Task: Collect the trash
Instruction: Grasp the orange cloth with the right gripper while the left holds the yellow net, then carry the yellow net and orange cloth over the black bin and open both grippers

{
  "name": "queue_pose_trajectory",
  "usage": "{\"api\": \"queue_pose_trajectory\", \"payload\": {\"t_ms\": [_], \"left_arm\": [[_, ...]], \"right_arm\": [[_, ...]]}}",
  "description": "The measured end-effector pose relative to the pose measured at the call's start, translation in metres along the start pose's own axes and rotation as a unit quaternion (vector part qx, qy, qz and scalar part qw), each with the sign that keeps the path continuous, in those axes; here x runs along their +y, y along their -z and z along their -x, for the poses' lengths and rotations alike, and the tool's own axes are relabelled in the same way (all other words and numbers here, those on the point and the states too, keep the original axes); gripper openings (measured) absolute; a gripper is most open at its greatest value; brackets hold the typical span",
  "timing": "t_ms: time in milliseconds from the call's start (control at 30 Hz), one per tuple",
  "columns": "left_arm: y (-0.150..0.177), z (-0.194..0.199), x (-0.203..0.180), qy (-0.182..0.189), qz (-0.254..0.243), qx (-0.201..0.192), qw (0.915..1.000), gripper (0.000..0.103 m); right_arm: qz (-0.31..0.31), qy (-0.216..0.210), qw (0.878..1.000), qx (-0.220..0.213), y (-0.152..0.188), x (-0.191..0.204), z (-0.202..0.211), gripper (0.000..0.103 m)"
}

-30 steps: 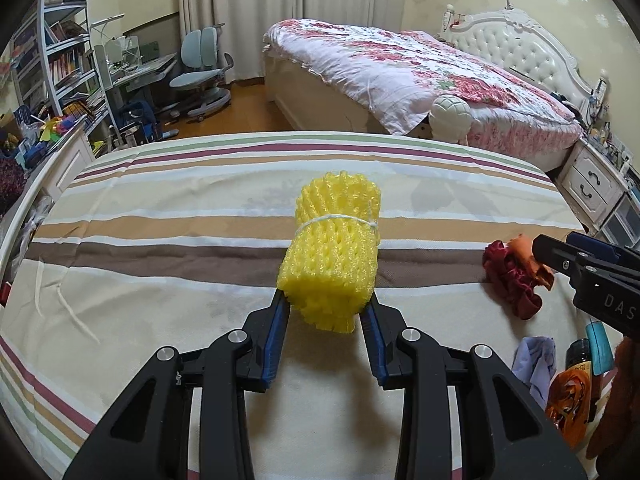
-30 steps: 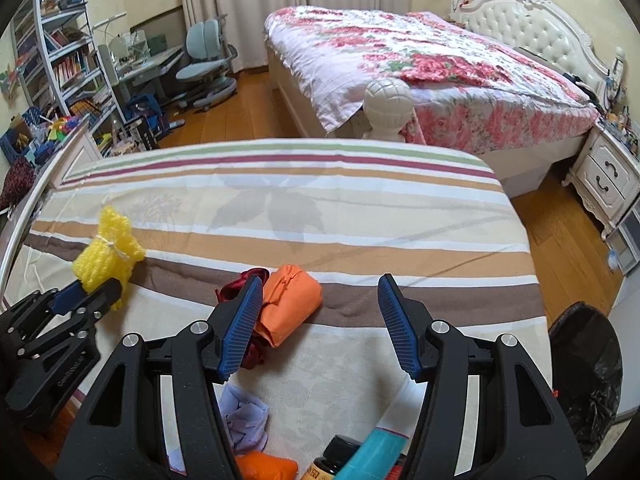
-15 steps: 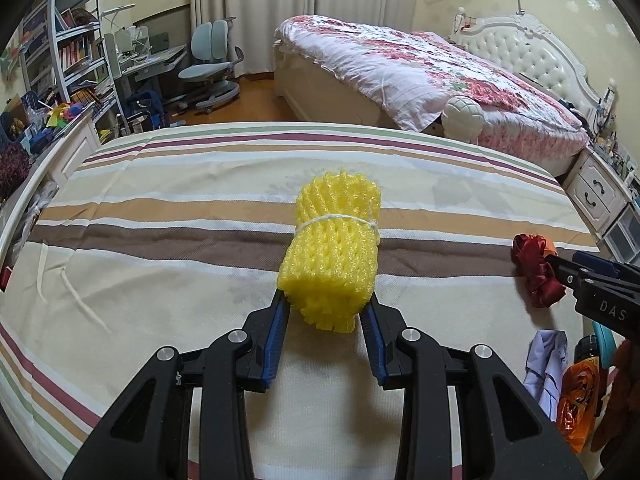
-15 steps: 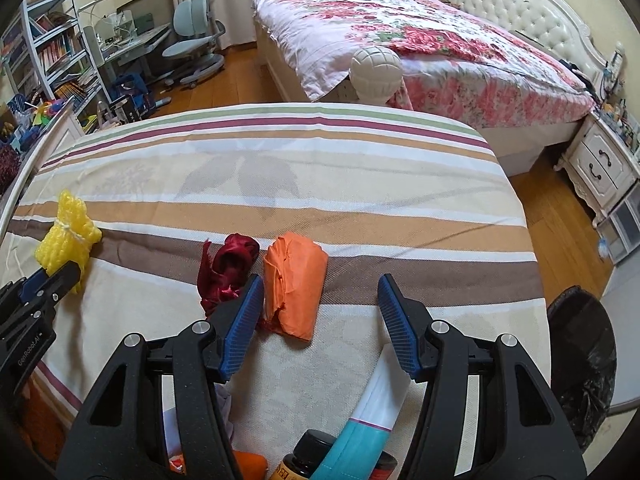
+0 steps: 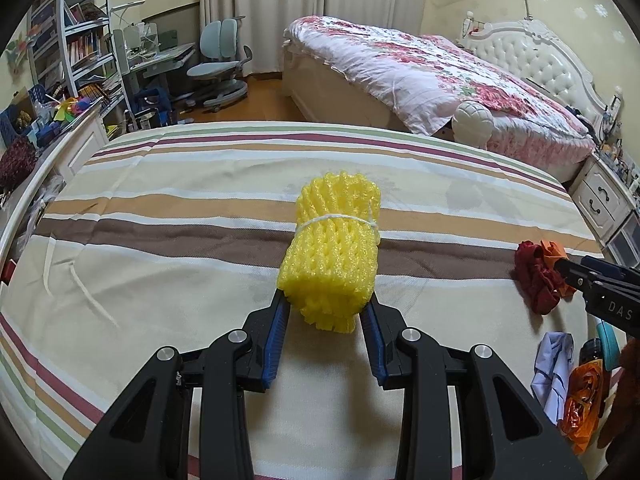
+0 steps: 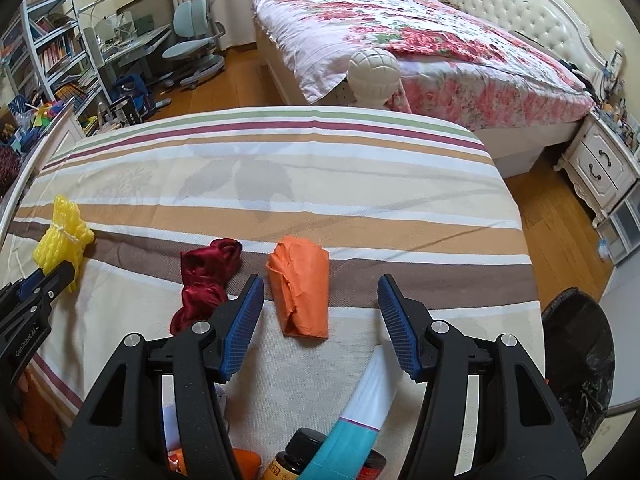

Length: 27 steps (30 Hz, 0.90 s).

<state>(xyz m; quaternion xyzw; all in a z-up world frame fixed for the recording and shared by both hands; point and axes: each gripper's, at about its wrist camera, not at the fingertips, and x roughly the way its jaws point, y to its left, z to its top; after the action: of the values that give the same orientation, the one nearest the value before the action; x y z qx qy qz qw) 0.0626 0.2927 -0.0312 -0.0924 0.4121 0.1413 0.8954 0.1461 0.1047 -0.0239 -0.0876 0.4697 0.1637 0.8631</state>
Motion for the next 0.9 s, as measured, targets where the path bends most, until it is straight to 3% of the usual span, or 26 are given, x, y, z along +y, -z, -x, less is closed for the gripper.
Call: {"api": "queue_pose_trajectory", "payload": {"t_ms": [167, 900], "left_arm": [[0.001, 0.000, 0.000, 0.000, 0.001, 0.000, 1.0000, 0.036], [0.006, 0.047, -0.036, 0.037, -0.016, -0.033, 0.9987, 0.036]], "right_arm": [[0.004, -0.008, 1.000, 0.008, 0.002, 0.001, -0.004, 0.029], [-0.044, -0.003, 0.997, -0.060, 0.025, -0.044, 0.058, 0.028]]}}
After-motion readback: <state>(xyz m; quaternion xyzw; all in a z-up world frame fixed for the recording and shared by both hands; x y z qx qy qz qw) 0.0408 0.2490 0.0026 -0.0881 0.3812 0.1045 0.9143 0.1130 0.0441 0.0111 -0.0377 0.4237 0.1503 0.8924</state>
